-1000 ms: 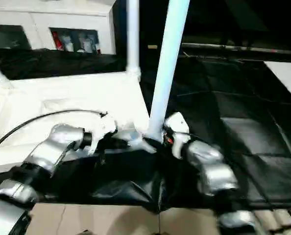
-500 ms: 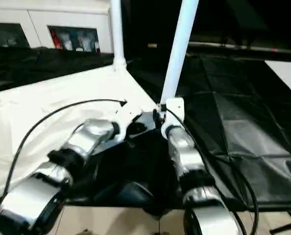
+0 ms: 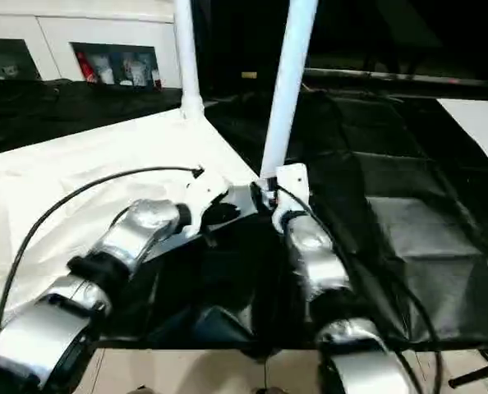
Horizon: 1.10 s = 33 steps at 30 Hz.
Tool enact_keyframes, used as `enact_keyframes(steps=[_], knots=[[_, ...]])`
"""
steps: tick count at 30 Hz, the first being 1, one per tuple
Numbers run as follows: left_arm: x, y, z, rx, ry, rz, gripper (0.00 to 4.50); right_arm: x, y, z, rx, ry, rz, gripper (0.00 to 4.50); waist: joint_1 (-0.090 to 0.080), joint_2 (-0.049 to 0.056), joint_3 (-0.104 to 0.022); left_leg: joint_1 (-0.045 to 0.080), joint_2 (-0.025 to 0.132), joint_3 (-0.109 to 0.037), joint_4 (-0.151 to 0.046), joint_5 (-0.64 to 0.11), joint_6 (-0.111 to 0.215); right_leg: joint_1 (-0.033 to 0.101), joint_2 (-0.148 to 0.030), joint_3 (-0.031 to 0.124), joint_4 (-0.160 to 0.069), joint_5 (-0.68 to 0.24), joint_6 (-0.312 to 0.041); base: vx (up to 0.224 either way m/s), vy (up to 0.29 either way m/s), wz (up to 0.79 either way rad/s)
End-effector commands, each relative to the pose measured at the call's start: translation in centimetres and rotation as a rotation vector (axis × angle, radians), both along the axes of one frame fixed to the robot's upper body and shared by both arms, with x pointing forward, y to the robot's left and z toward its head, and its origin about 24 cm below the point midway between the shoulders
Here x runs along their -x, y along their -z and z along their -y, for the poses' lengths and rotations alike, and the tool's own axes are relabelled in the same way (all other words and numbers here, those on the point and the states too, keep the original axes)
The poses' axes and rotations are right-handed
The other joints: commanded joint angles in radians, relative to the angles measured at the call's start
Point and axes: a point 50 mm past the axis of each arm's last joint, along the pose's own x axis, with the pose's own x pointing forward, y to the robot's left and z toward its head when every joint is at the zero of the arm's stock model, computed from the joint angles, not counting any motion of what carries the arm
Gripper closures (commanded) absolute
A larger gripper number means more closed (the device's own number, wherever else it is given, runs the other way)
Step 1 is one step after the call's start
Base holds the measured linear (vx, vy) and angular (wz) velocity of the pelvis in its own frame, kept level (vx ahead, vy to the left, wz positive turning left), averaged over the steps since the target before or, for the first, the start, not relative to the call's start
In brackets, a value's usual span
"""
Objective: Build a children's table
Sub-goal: Rotate leg to tighten
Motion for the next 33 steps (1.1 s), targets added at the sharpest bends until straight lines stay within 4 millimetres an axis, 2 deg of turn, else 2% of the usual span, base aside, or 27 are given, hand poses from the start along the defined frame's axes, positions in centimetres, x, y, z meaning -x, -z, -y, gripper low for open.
enact_keyframes(steps=[1,4,6,10,11,12,15,18,22,24,33], knots=[[0.2,-0.6,-1.0,0.058,0.043,0.033,4.50,0.2,-0.7,2.5,0.030,-0.010,0.007,0.62,0.001,-0.023,-0.071,-0.006,0.018,0.004,-0.065,-0.131,0.095,0.069,-0.058,0.051,-0.069,-0.295,-0.161,0.000,0.000,0.00],[0.6,-0.4,-1.8,0.052,0.077,0.022,4.50,1.1,-0.7,3.4,0.048,-0.133,-0.023,0.62,0.005,-0.022,-0.070,-0.003,0.021,0.004,-0.066,-0.149,0.099,0.066,-0.056,0.052,-0.070,-0.290,-0.160,0.000,0.000,0.00],[0.8,-0.5,-2.5,0.048,0.111,0.023,4.50,2.0,-0.8,4.0,0.054,-0.243,-0.039,0.62,0.006,-0.023,-0.068,-0.005,0.023,0.002,-0.067,-0.162,0.101,0.068,-0.056,0.052,-0.070,-0.294,-0.155,0.000,0.000,0.00],[1.1,-0.8,-3.3,0.044,0.157,0.023,4.50,3.1,-1.4,4.4,0.060,-0.385,-0.051,0.62,0.003,-0.026,-0.066,-0.005,0.020,0.001,-0.068,-0.189,0.084,0.067,-0.057,0.050,-0.080,-0.376,-0.129,0.000,0.000,0.00],[1.2,-0.9,-3.5,0.048,0.169,0.017,4.50,3.3,-1.6,4.5,0.065,-0.413,-0.048,0.62,0.001,-0.030,-0.064,-0.006,0.020,0.001,-0.068,-0.189,0.080,0.067,-0.057,0.050,-0.083,-0.396,-0.119,0.000,0.000,0.00],[1.3,-0.9,-3.6,0.048,0.182,0.014,4.50,3.5,-1.7,4.5,0.065,-0.450,-0.053,0.62,0.001,-0.029,-0.064,-0.005,0.021,0.000,-0.068,-0.192,0.078,0.066,-0.058,0.050,-0.084,-0.409,-0.114,0.000,0.000,0.00],[1.9,-1.1,-4.1,0.054,0.241,-0.010,4.50,4.2,-1.7,4.7,0.082,-0.539,-0.084,0.62,-0.002,-0.030,-0.065,-0.006,0.022,0.000,-0.067,-0.180,0.079,0.064,-0.056,0.050,-0.080,-0.388,-0.122,0.000,0.000,0.00],[2.5,-1.2,-4.1,0.074,0.293,-0.036,4.50,4.4,-1.7,4.8,0.083,-0.569,-0.101,0.62,-0.001,-0.031,-0.065,-0.005,0.026,0.001,-0.067,-0.160,0.084,0.062,-0.057,0.052,-0.072,-0.334,-0.156,0.000,0.000,0.00],[3.2,-1.3,-3.8,0.097,0.347,-0.053,4.50,4.7,-1.5,4.2,0.051,-0.633,-0.124,0.62,0.000,-0.030,-0.066,-0.004,0.028,0.002,-0.067,-0.160,0.082,0.063,-0.057,0.053,-0.068,-0.307,-0.175,0.000,0.000,0.00],[3.5,-1.3,-3.6,0.099,0.366,-0.065,4.50,4.8,-1.1,3.4,0.060,-0.665,-0.137,0.62,0.001,-0.031,-0.066,-0.004,0.028,0.001,-0.067,-0.154,0.079,0.065,-0.059,0.053,-0.065,-0.301,-0.177,0.000,0.000,0.00],[3.5,-1.4,-3.5,0.087,0.360,-0.066,4.50,4.5,-0.7,2.6,0.042,-0.689,-0.149,0.62,0.004,-0.034,-0.065,-0.004,0.026,0.001,-0.067,-0.158,0.067,0.065,-0.060,0.053,-0.069,-0.343,-0.152,0.000,0.000,0.00]])
